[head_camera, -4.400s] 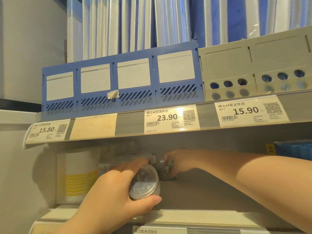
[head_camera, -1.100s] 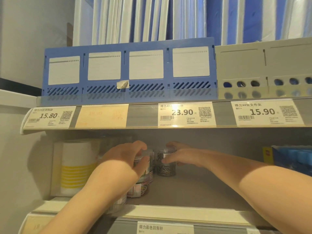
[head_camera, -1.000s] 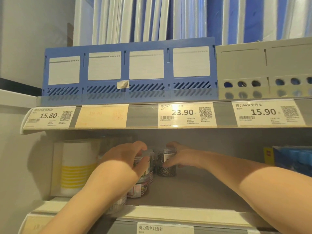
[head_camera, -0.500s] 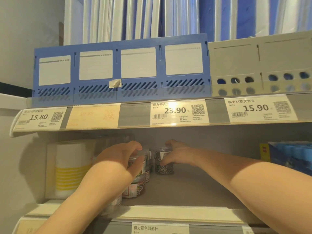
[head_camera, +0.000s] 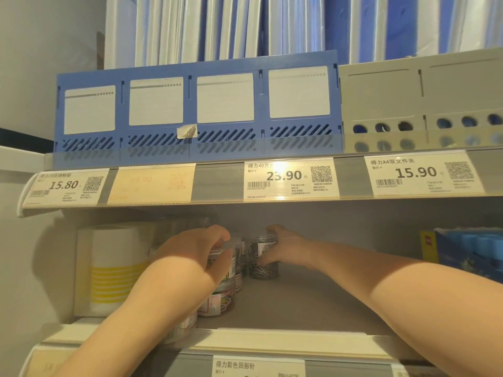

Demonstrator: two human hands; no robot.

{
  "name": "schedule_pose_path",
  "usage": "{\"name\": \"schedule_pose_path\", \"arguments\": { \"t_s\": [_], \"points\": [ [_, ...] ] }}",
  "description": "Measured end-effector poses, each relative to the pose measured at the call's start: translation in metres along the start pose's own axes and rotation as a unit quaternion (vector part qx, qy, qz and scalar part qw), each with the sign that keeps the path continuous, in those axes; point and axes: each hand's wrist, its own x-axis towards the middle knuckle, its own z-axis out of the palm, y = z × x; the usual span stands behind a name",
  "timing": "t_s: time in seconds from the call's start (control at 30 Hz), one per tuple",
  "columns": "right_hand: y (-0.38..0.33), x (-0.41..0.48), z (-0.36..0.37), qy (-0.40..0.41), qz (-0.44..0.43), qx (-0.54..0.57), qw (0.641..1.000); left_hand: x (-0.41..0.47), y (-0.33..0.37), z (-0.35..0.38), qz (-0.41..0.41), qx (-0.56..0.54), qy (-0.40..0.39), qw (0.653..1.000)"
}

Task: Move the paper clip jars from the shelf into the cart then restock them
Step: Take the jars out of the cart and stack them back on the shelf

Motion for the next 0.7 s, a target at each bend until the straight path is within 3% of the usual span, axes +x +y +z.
{"name": "schedule_pose_path", "arguments": {
  "t_s": [0.37,0.7],
  "points": [
    [-0.016,-0.014,-0.009,-0.004,0.049,-0.051,0.998,0.003,0.004,-0.006,0.009,0.045,-0.041,0.998],
    [-0.051,-0.087,-0.053,0.023,0.031,-0.243,0.969,-0.002,0.039,-0.027,-0.005,0.068,-0.057,0.996]
  ]
}}
